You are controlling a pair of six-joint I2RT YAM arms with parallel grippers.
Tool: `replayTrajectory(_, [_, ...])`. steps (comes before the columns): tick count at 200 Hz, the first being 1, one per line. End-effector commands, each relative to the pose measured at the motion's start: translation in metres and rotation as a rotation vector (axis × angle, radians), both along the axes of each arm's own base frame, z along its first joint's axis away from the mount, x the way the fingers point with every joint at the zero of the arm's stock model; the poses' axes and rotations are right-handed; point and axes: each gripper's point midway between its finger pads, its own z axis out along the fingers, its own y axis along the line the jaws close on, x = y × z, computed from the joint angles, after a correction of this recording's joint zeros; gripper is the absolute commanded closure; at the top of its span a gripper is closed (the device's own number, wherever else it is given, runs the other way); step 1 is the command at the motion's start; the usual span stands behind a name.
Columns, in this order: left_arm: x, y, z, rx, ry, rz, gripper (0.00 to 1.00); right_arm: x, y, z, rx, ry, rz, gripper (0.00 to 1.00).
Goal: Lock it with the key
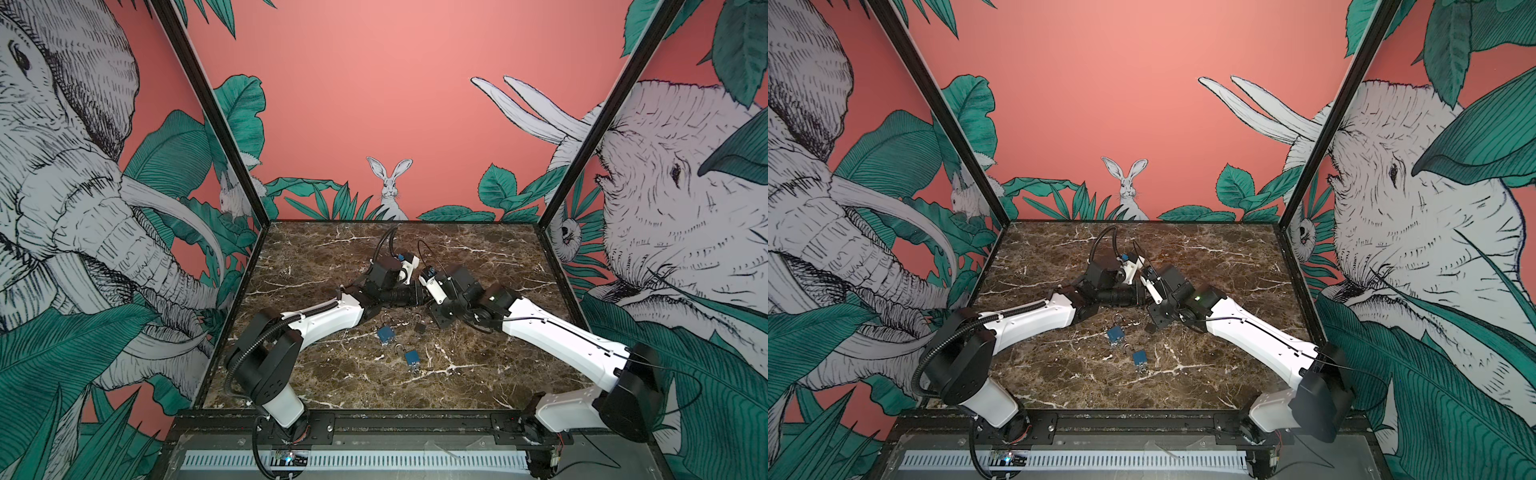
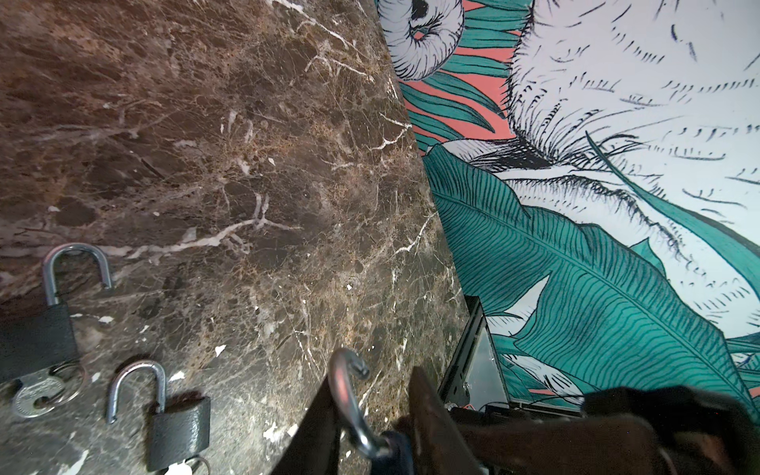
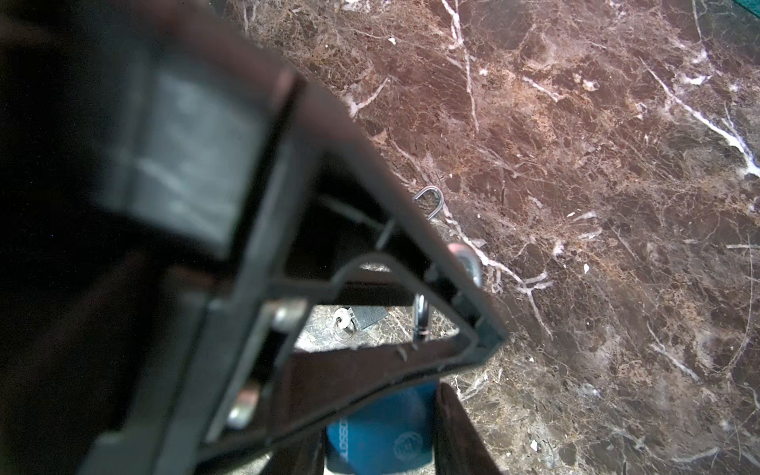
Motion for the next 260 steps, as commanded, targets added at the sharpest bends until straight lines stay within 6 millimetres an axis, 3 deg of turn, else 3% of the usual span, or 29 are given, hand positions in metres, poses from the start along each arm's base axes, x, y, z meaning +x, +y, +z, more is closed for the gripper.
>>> replayTrajectory(1, [0.002,-0.008,0.018,-0.048,-0.026,-0.009,0.73,0.005,0.006,0.023,0.054,-0.066,0.001,0.94])
replayTrajectory(41, [0.003,-0.009,0.014,-0.046,-0.015,-0.006,0.84,0.005,0.007,0.026,0.056,-0.071,0.002,0.95])
replayTrajectory(63, [0.004,-0.008,0.008,-0.036,0.000,0.006,1.00,0.004,0.007,0.028,0.063,-0.076,0.002,0.95])
replayTrajectory(108, [0.006,-0.008,-0.001,-0.043,0.029,0.024,1.00,0.004,0.008,0.027,0.085,-0.080,-0.008,0.96])
replayTrajectory(117, [0.007,-0.007,0.000,-0.050,0.028,0.037,1.00,0.003,0.008,0.026,0.090,-0.073,-0.007,0.89])
replayTrajectory(121, [0.007,-0.007,0.000,-0.053,0.026,0.042,1.00,0.002,0.009,0.024,0.093,-0.066,-0.006,0.77])
replayTrajectory(133, [0.010,-0.006,0.004,-0.061,0.019,0.058,1.00,0.000,0.008,0.024,0.107,-0.056,-0.014,0.58])
replayTrajectory(149, [0.014,-0.003,0.010,-0.067,0.004,0.087,1.00,-0.004,0.006,0.026,0.137,-0.059,-0.026,0.48])
replayTrajectory(202, [0.022,0.009,0.034,-0.077,-0.044,0.168,1.00,-0.014,-0.011,0.034,0.208,-0.070,-0.071,0.42])
replayTrajectory(260, [0.025,0.016,0.063,-0.112,-0.058,0.225,1.00,0.000,-0.039,0.060,0.459,-0.058,-0.149,0.42])
